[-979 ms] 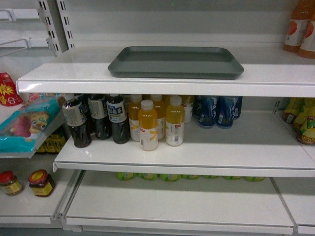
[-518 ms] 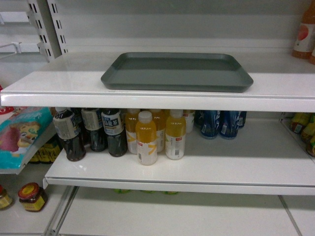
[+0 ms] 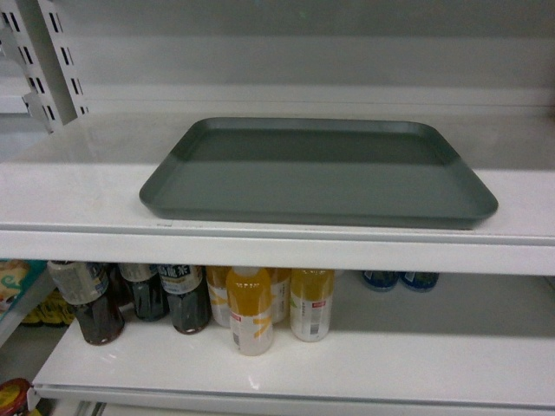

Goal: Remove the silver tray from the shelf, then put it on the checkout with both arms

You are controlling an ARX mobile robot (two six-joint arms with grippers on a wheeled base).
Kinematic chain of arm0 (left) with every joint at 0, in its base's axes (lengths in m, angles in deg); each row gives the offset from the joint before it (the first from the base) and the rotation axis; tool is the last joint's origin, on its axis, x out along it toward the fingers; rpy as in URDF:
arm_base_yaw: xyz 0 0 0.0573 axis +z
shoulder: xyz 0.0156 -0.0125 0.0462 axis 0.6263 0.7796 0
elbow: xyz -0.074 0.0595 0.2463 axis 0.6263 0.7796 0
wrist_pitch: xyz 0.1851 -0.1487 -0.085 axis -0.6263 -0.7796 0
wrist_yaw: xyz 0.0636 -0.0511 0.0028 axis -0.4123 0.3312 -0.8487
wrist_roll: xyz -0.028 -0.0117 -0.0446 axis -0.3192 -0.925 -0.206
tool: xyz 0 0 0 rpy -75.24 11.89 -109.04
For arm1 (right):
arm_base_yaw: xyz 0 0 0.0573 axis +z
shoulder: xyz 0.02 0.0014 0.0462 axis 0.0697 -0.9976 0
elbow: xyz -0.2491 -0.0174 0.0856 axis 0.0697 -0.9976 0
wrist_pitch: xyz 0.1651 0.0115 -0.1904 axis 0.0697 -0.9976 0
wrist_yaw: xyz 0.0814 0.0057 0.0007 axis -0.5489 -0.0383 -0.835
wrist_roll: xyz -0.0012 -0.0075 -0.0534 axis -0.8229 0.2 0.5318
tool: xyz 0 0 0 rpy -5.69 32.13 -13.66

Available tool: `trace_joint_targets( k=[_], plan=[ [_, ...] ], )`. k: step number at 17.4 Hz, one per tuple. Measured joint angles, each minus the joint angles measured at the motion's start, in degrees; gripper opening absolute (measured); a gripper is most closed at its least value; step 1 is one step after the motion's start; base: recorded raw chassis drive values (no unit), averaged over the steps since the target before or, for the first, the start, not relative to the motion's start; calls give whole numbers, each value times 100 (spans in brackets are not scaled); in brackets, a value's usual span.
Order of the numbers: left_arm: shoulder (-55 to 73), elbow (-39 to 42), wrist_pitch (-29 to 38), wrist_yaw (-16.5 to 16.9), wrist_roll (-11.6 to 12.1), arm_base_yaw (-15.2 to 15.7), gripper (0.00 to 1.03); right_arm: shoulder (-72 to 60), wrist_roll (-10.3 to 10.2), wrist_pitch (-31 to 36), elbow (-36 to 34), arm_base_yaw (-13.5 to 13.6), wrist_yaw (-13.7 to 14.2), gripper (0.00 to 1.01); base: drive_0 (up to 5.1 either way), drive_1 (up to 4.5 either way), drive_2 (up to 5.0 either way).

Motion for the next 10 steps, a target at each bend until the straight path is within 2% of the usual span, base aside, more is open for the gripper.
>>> trace_joint_targets(
  k=[1,10],
  plan=[
    [0,0,-9,0,0,0,98,0,0,-11,0,0,-2,98,13,430,-403],
    [0,0,-4,0,0,0,98,0,0,-9,0,0,2,98,0,0,0]
  ],
)
